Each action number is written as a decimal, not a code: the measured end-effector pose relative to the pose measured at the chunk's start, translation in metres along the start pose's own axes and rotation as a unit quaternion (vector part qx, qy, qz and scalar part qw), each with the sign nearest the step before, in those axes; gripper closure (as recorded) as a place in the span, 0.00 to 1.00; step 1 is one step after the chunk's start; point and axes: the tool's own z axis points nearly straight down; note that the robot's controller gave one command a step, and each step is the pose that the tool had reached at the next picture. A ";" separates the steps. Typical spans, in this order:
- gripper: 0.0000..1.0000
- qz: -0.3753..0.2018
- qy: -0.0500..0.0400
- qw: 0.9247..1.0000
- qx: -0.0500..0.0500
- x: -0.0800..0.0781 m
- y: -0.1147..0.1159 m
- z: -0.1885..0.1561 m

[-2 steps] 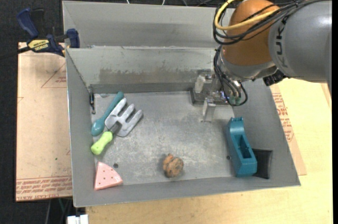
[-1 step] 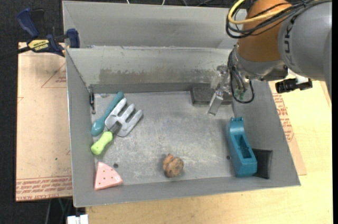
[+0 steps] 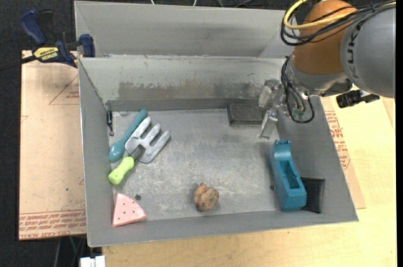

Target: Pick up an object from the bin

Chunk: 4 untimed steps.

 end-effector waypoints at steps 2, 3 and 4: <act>1.00 0.103 -0.007 0.995 -0.002 -0.010 -0.001 0.062; 1.00 0.103 -0.007 0.995 -0.002 -0.010 -0.001 0.061; 1.00 0.103 -0.003 0.995 -0.001 -0.007 -0.001 0.027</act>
Offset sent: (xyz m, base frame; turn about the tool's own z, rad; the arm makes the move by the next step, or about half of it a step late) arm 0.0068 -0.0045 -0.0650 0.2099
